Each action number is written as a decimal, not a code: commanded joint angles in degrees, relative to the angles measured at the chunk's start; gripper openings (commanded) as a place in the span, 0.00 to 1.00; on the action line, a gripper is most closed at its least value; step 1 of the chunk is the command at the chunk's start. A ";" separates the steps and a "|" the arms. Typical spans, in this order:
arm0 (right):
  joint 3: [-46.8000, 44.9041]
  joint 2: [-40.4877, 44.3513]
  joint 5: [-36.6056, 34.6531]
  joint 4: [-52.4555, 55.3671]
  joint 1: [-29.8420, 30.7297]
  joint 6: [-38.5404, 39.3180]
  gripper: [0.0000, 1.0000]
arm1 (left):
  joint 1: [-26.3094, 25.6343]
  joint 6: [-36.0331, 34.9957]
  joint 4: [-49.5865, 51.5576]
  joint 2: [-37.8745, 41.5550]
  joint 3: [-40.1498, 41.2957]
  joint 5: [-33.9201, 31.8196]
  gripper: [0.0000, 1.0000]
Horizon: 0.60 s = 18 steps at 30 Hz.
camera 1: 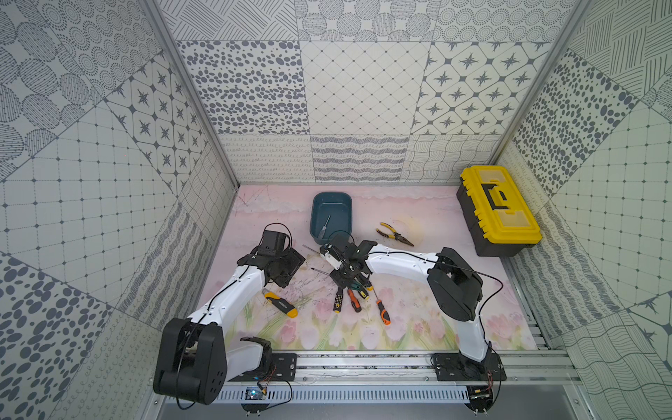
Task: Put the screwdriver on the desktop into the storage box
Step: Pick up the screwdriver from the center of the board.
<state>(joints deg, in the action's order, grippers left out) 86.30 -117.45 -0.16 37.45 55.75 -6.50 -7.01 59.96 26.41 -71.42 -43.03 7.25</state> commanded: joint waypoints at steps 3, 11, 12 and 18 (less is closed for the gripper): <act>2.13 -2.05 -1.25 1.80 -0.02 1.66 0.33 | 0.17 0.59 0.23 0.36 0.35 0.74 0.75; 4.03 -3.76 -2.15 4.47 0.07 1.84 0.30 | 0.21 0.77 -0.05 0.90 0.73 0.98 0.74; 4.05 -3.75 -2.16 4.67 0.06 1.71 0.28 | 0.22 0.81 -0.07 1.00 0.75 0.92 0.75; 3.62 -2.20 -1.70 4.67 0.09 1.14 0.12 | 0.23 0.99 -0.05 1.61 1.01 0.66 0.75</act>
<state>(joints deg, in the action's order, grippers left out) 89.30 -119.74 -1.76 41.17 55.75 -5.32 -6.96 60.29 26.39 -70.32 -42.41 7.38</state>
